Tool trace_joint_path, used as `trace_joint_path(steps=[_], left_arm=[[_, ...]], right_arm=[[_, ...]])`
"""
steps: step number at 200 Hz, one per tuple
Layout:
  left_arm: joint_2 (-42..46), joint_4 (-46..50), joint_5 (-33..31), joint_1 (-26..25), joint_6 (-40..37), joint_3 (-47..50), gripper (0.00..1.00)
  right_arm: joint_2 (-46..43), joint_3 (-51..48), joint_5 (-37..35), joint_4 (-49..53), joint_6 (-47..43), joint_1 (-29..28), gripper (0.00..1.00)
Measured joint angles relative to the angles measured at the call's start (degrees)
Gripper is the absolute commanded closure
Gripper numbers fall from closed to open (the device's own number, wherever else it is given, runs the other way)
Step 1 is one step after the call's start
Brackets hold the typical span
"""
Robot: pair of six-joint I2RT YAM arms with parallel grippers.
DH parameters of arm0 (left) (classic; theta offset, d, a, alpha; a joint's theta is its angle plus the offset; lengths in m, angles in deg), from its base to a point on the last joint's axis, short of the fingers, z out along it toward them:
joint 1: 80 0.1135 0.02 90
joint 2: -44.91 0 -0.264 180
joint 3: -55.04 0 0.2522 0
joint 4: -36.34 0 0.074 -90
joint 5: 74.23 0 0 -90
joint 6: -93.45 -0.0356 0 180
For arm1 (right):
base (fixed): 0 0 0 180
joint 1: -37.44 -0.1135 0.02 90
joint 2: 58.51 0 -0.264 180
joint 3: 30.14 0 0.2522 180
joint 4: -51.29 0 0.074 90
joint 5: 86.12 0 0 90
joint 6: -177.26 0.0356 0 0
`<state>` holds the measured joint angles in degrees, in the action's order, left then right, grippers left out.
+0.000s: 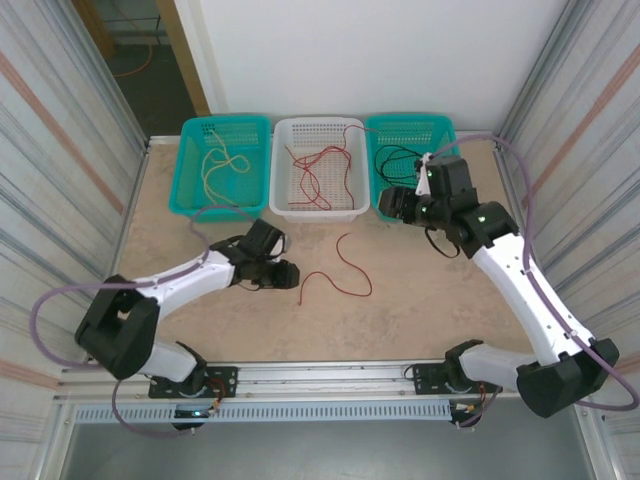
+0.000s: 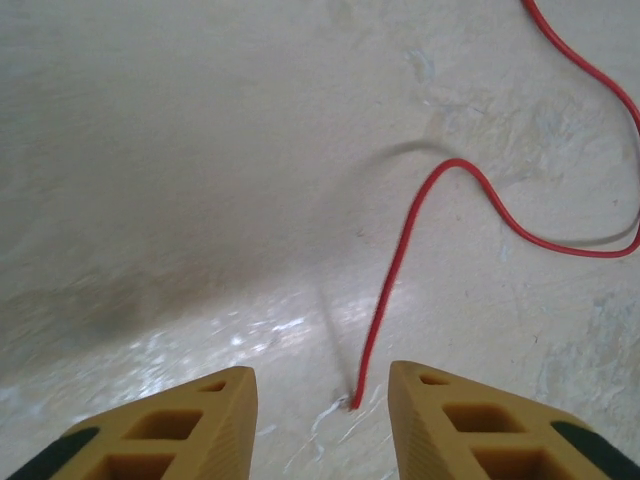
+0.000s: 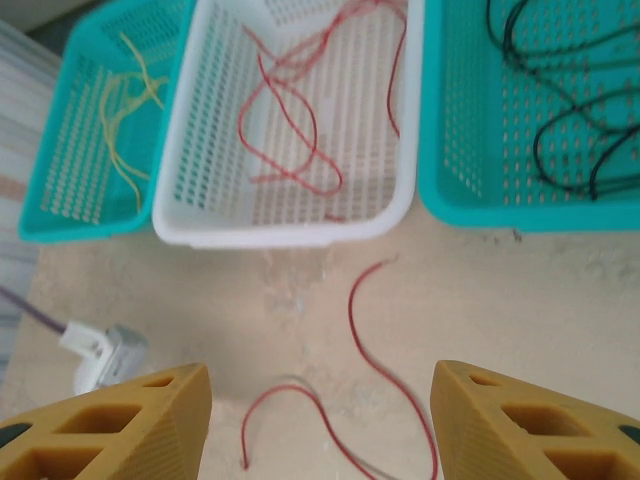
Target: Untangle the cables
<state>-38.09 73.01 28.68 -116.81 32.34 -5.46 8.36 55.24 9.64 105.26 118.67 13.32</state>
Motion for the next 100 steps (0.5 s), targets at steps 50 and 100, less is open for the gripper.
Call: trace_joint_path(steps=[50, 100], left_arm=[[-8.5, 1.2, 0.8, -3.4, -3.4, -5.7, 0.68], [-10.8, 3.6, -2.3, -3.8, -5.1, -7.6, 0.67]], right_arm=[[-2.8, -3.8, -1.4, 0.1, 1.7, -0.4, 0.41], [-3.3, -3.8, -1.4, 0.1, 2.7, -0.4, 0.42]])
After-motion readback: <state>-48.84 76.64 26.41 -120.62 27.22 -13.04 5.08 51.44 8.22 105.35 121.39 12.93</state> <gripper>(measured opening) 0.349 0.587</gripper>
